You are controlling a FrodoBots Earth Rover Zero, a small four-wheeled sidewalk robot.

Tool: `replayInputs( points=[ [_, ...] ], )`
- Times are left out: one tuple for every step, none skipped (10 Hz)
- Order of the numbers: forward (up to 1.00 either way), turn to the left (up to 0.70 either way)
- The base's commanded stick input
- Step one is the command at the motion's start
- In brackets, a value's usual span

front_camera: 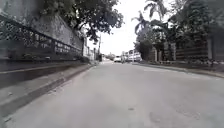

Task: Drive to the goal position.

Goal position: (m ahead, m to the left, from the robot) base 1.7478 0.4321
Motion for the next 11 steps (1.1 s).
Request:
replayInputs(
  points=[
    [1.0,0.13],
    [1.0,0.11],
    [1.0,0.09],
    [1.0,0.07],
    [1.0,0.06],
    [1.0,0.04],
    [1.0,0.02],
    [1.0,0.0],
    [0.95,0.0],
    [0.89,0.0],
    [0.82,0.0]
  ],
)
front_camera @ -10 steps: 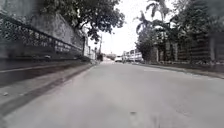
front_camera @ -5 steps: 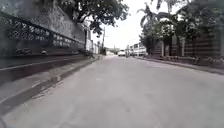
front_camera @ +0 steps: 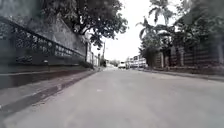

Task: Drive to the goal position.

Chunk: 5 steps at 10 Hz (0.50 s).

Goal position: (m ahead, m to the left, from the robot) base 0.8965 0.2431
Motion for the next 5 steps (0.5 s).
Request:
replayInputs(
  points=[
    [0.75,0.0],
    [0.69,0.0],
    [0.62,0.0],
    [0.55,0.0],
    [0.49,0.0]
  ],
)
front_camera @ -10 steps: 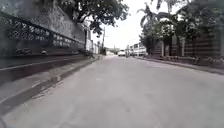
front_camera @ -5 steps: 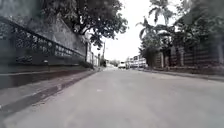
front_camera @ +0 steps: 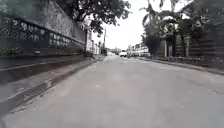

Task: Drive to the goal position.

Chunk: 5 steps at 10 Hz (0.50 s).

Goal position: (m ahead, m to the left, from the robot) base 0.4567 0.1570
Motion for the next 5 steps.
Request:
replayInputs(
  points=[
    [0.42,0.0],
    [0.35,0.0],
    [0.29,0.0],
    [0.22,0.0],
    [0.15,0.0]
  ],
)
